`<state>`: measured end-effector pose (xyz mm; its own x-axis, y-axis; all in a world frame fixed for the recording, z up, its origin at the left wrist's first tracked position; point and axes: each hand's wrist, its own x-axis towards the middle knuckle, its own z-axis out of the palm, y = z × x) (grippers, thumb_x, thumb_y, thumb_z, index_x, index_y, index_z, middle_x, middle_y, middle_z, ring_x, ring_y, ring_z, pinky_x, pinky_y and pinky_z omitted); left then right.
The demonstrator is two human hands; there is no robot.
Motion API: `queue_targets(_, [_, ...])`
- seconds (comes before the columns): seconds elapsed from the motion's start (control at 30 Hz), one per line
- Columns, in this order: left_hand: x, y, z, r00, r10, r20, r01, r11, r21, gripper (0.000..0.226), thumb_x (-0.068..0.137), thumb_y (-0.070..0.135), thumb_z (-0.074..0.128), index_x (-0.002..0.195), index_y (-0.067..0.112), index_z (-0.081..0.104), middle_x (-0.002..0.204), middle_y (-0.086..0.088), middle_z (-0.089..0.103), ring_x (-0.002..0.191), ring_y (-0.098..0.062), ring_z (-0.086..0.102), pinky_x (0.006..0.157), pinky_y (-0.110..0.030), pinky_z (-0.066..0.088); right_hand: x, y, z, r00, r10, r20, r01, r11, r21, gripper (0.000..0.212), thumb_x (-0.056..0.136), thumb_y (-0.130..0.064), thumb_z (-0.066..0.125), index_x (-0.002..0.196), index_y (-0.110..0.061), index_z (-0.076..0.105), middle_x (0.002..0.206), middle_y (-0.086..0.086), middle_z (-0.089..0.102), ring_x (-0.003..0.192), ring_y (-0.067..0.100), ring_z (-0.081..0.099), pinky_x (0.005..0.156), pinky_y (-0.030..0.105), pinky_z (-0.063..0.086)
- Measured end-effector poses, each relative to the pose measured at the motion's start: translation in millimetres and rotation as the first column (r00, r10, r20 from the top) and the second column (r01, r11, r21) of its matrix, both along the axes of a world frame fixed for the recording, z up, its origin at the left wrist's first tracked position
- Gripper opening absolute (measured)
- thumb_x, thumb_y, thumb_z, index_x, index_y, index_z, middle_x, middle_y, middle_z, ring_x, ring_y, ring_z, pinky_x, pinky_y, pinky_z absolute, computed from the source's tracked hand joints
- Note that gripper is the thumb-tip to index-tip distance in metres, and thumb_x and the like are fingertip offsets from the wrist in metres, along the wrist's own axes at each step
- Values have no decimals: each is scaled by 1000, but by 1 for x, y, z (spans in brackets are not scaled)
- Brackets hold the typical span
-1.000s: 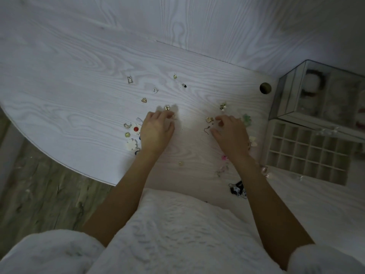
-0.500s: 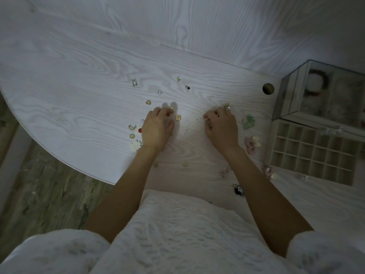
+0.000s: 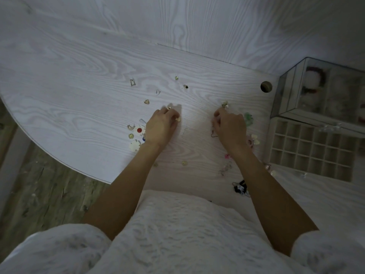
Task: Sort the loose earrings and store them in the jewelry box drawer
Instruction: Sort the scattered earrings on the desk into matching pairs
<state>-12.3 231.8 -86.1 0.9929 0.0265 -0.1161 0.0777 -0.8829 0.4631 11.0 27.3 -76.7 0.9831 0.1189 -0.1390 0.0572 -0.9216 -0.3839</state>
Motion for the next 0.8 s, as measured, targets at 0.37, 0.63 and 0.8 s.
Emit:
queue_targets(0.37, [-2,-7,-2,1000,-1,13,2,999,-40,12,86,16,58,96,14,64,97,-7,64,87,-26,58,65,-36,50,-24,-14,4,993,47,105,-46,999,-3,27,86,-9,53,110,-13,62,76,10,64,69,28,58,75,38,44])
queue_targets(0.63, [0,-18,-1,1000,-28,1,28,999,-45,14,86,17,58,99,16,64,93,-7,63,88,-24,57,59,-27,37,-14,-18,-1,963,152,223,-135,987,-91,35,74,8,62,105,-9,65,96,16,62,81,33,56,69,39,49])
queue_targets(0.8, [2,-24,-1,1000,-31,-5,30,998,-50,13,86,20,60,98,17,64,94,-5,63,88,-21,57,59,-26,37,-10,-18,1,971,128,203,-112,990,-90,6,78,0,62,81,-1,66,87,17,62,79,34,55,65,40,49])
